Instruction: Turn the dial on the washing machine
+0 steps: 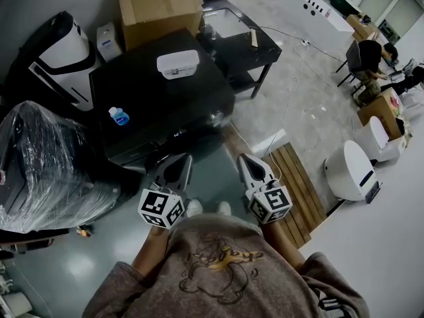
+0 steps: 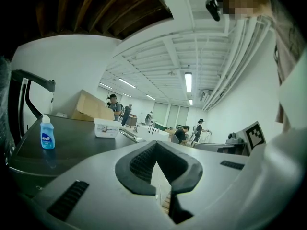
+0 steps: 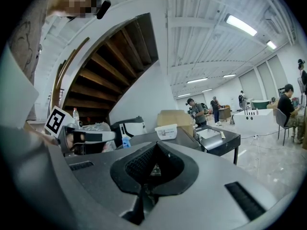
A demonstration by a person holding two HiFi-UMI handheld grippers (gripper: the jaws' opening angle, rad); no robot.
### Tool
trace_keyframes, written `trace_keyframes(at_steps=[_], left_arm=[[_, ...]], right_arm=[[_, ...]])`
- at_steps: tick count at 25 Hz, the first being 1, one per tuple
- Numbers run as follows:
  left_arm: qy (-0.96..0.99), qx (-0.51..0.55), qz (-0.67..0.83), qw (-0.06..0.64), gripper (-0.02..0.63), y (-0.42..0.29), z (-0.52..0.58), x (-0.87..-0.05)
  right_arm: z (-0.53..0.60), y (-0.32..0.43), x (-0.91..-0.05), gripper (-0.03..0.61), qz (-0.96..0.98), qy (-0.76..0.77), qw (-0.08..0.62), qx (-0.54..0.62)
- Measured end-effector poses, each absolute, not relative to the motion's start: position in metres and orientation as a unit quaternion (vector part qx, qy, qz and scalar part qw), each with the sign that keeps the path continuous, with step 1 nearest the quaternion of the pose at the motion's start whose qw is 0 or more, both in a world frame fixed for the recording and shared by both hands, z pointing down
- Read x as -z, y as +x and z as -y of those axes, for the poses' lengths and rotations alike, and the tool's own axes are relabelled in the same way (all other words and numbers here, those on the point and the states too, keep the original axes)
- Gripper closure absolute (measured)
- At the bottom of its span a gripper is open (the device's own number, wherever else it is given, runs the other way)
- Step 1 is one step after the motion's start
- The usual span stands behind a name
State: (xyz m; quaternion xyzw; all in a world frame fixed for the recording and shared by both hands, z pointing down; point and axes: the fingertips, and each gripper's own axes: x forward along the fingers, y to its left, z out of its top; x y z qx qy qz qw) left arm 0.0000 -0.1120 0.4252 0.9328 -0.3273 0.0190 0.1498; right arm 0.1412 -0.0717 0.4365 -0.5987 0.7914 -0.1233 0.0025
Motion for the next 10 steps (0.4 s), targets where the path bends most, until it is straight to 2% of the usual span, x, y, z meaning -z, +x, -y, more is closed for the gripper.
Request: trace_keyframes(at_steps=[10], left_arm=[[0.931, -0.018, 0.331, 0.151, 0.621, 0.0034, 0.112, -0.4252]], right_arm=[[0.0753, 0.144, -0.4375, 0.578, -0.793, -0.596, 0.003, 0.125]])
